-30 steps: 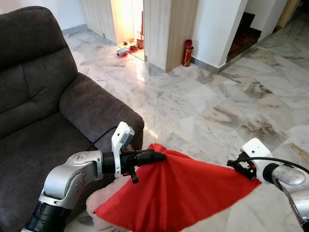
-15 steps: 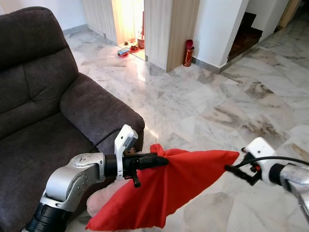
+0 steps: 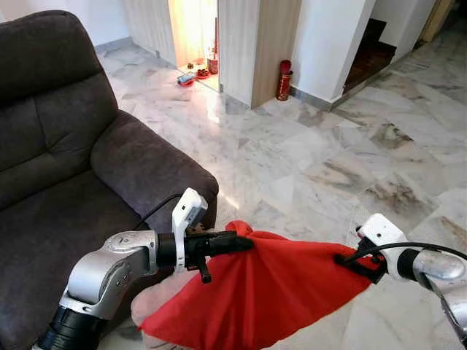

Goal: Move the pillow to the sofa from floor

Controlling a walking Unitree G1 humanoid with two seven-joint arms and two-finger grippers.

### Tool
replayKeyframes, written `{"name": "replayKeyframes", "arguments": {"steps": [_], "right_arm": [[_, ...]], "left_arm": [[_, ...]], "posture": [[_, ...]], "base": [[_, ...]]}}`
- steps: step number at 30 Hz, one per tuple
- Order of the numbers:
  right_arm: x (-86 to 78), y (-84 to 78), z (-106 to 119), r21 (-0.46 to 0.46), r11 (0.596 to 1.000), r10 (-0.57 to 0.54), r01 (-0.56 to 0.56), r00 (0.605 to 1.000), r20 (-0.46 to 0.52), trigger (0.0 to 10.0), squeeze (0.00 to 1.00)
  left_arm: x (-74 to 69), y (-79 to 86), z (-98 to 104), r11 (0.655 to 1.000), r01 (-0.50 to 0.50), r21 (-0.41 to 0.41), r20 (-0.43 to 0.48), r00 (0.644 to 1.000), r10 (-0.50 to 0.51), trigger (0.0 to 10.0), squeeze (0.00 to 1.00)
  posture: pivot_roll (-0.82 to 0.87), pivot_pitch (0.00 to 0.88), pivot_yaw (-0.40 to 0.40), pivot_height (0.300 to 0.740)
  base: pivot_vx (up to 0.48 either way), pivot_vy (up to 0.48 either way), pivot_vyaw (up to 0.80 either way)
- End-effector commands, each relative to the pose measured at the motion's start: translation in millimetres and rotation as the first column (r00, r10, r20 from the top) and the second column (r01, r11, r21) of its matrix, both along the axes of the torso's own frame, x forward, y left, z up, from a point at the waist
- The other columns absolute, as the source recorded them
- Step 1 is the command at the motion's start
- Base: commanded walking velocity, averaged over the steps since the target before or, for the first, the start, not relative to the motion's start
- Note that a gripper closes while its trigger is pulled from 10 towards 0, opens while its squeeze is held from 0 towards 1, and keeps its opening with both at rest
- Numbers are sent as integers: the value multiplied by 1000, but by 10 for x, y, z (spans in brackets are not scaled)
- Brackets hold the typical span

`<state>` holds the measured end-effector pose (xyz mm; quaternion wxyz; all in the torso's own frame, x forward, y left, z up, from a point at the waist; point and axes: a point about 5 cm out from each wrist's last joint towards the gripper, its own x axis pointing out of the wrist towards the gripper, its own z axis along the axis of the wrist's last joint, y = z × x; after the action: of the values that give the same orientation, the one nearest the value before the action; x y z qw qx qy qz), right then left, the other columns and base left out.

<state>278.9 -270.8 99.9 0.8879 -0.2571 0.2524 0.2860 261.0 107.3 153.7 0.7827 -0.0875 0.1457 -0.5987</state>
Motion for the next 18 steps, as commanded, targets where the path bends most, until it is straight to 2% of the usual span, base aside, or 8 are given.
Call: {"name": "replayKeyframes", "arguments": {"steps": [1,5,9,14,18], "right_arm": [[38,11,60,-13,998,58,-58,998,3,10000,0],[-44,55,66,31,987,157,-155,985,-73,10000,0],[-120,32,66,64,976,214,-208,970,-114,10000,0],[-176,-10,73,83,971,233,-223,960,-153,10000,0],[-235,-48,12,50,969,246,-241,948,-203,10000,0]], "left_arm": [[-33,-74,245,996,70,-62,100,993,-64,10000,0],[-34,-73,238,996,68,-61,99,993,-62,10000,0],[-29,-62,222,996,62,-58,95,994,-56,10000,0],[-26,-64,207,997,60,-54,91,994,-55,10000,0],[-27,-62,208,997,61,-53,90,994,-56,10000,0]], "posture": [[-35,0,-12,740],[-31,0,-15,740],[-36,0,-14,740],[-38,0,-13,740],[-37,0,-11,740]], "base": [[0,0,0],[0,0,0],[0,0,0],[0,0,0],[0,0,0]]}}
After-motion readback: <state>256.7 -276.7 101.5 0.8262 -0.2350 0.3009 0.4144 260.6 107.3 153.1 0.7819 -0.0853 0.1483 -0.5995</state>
